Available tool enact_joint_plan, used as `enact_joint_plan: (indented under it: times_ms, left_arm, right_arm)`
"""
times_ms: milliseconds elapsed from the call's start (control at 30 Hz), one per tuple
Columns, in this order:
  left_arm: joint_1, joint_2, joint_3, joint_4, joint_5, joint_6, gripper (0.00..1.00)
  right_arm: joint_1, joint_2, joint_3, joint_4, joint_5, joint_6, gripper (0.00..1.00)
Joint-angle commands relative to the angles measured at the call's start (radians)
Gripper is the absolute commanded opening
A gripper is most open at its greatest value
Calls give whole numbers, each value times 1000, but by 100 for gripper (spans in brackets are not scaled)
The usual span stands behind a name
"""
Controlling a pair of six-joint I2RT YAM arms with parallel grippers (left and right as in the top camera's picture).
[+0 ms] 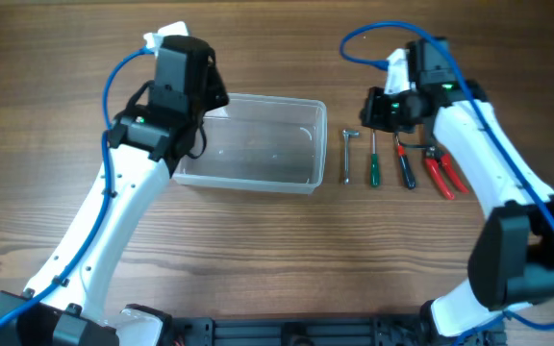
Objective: Pack container
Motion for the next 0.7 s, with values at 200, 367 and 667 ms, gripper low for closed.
enact_joint_plan:
  times_ms: [200, 367, 667]
  left_arm:
    - [75, -10, 12, -94, -30, 24, 16]
    - [75, -10, 12, -103, -30, 24, 19]
    - [77, -10, 12, -118, -32, 24, 60]
  right_arm:
    - [92, 140, -9, 147, -132, 33, 5]
    - [117, 144, -9, 247, -148, 31, 4]
    - [32, 118, -4, 264, -87, 35, 4]
